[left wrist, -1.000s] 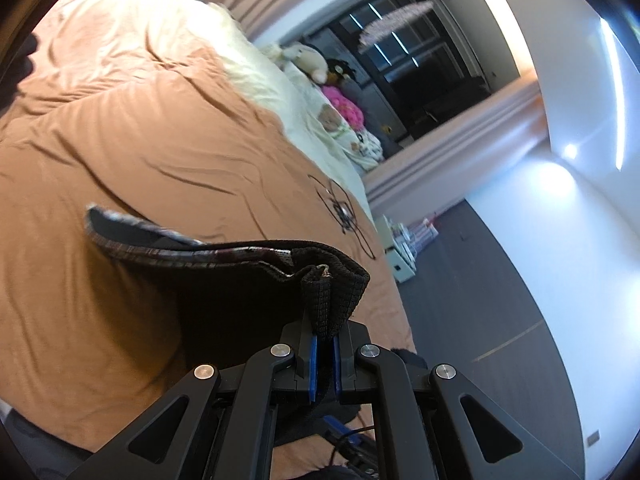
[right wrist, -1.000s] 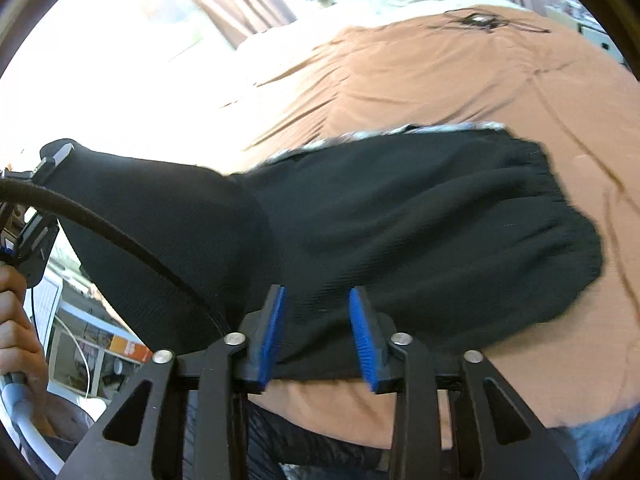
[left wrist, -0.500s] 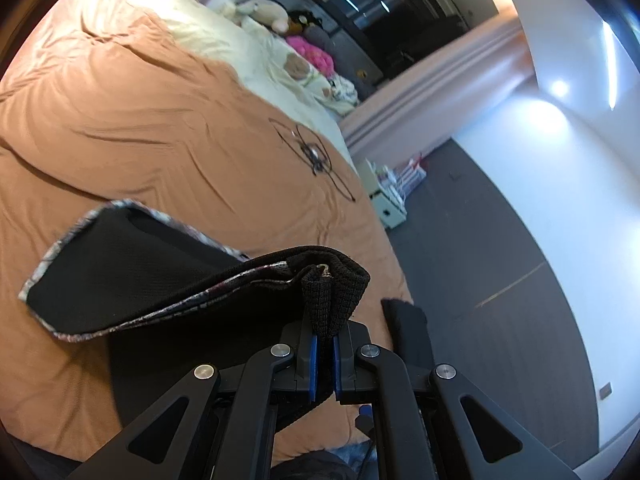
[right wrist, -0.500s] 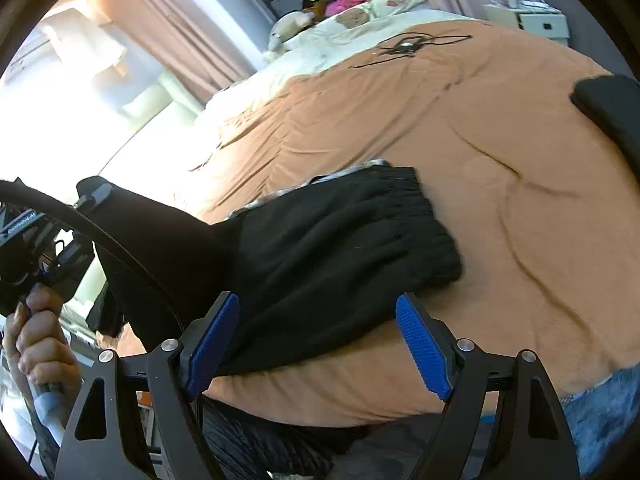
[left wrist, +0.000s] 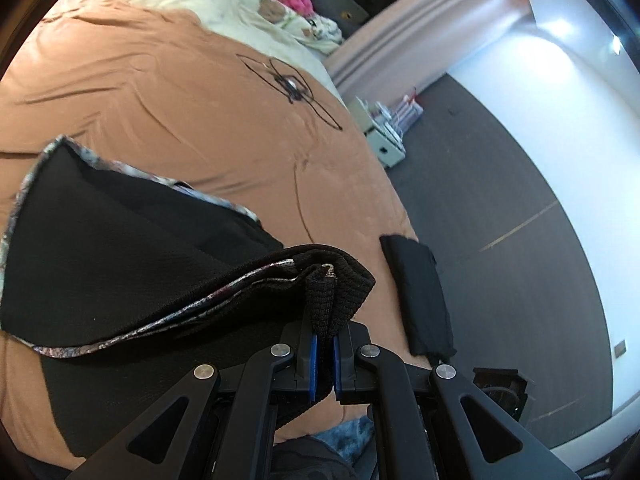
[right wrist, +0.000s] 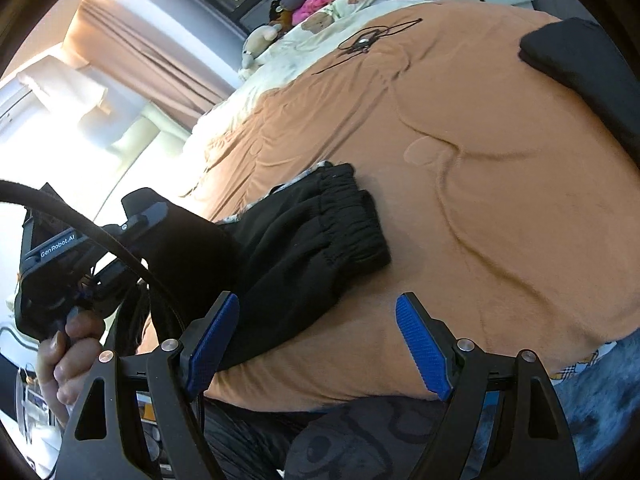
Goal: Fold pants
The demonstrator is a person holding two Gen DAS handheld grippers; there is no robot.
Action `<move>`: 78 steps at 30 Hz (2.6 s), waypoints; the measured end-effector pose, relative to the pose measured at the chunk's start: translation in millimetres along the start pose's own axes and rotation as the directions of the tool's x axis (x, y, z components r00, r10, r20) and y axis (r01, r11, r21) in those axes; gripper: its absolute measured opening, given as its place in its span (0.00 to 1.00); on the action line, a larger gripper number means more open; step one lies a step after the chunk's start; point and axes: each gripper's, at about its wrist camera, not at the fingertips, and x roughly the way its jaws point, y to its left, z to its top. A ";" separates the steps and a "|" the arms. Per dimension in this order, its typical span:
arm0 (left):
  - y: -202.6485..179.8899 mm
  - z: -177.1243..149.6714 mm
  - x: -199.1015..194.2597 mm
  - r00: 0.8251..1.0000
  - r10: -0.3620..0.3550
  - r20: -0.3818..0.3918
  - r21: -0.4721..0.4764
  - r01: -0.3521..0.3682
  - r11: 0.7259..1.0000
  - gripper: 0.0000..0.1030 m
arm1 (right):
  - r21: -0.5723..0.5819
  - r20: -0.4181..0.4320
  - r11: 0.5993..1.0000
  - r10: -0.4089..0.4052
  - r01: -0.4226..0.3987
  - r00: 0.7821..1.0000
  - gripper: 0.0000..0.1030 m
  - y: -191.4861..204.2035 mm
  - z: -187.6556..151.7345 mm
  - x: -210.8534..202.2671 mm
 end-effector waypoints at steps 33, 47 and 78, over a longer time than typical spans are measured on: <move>-11.2 -49.2 17.5 0.989 -0.010 -0.145 0.045 0.017 0.999 0.77 | 0.034 -0.001 0.996 -0.084 0.084 0.996 0.78 -19.3 -4.3 -36.7; 98.8 -18.8 -66.7 0.989 0.145 -0.011 -0.109 -0.146 0.983 0.77 | -0.078 -0.050 0.993 -0.088 0.084 0.995 0.78 27.0 -9.0 -9.8; 201.8 -18.0 -28.3 0.986 0.165 0.022 -0.347 -0.147 0.926 0.57 | -0.136 -0.118 0.974 -0.196 0.180 0.973 0.78 48.7 -7.5 18.2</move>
